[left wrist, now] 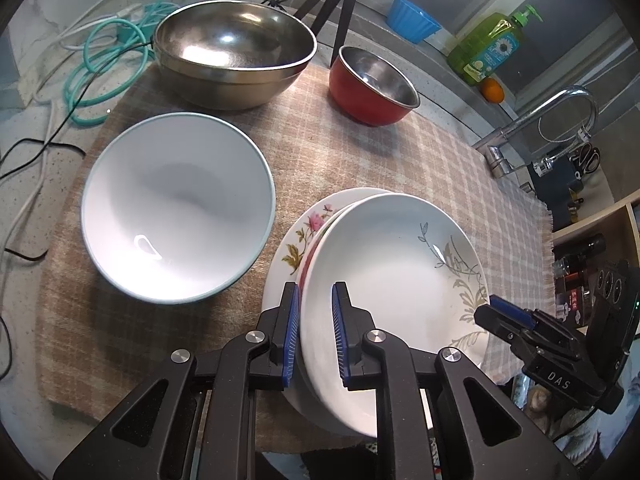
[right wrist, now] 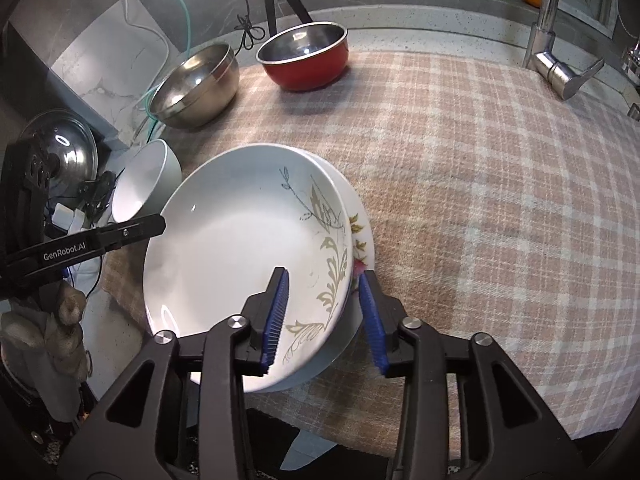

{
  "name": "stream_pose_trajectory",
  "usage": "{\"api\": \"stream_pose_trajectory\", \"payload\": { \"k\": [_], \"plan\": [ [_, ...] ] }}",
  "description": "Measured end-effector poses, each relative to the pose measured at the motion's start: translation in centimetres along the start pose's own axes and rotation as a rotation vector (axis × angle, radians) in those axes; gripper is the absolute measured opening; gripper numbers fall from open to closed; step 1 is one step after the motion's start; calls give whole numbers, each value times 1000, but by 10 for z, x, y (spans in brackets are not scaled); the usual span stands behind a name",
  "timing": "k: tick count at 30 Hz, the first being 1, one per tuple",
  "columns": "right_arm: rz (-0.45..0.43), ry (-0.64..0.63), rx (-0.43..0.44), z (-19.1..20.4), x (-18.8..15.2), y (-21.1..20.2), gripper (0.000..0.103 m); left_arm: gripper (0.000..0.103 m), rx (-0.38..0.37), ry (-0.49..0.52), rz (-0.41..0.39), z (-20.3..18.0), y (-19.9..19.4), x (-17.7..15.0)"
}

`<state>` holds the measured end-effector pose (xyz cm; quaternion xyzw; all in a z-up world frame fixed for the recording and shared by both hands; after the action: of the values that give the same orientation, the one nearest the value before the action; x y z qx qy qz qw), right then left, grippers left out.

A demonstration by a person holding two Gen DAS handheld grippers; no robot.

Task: Organize plates and bowls
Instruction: 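Open the right gripper and release the plate rim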

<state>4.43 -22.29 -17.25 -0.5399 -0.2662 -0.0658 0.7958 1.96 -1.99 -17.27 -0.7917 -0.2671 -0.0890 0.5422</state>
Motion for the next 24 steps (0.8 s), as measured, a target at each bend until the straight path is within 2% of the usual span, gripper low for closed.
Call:
{"api": "stream_pose_trajectory", "payload": {
  "k": [3, 5, 7, 10, 13, 24],
  "plan": [
    [-20, 16, 5, -3, 6, -5, 41, 15, -9, -1, -9, 0, -5, 2],
    [-34, 26, 5, -4, 8, -8, 54, 15, -19, -5, -17, 0, -10, 5],
    [-51, 37, 8, -4, 13, -12, 56, 15, -28, -2, -24, 1, -15, 8],
    [-70, 52, 20, -4, 21, -17, 57, 28, -43, 2, -36, 3, -23, 14],
    [-95, 65, 26, -4, 33, -22, 66, 30, -36, 2, -61, 9, -33, 21],
    [-136, 49, 95, 24, 68, -26, 66, 30, -8, -51, -163, 49, -57, 67]
  ]
}}
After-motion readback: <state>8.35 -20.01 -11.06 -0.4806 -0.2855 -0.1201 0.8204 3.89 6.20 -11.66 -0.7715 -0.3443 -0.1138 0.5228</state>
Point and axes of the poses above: each gripper's, at about its wrist camera, not at the fingertips, and y roughly the way its jaws point, z to its left, x to its top, the point moved 4 cm from there along y, roughly the way its jaws point, and after that the axes turned 7 degrees about -z, right-handed, at the moved point
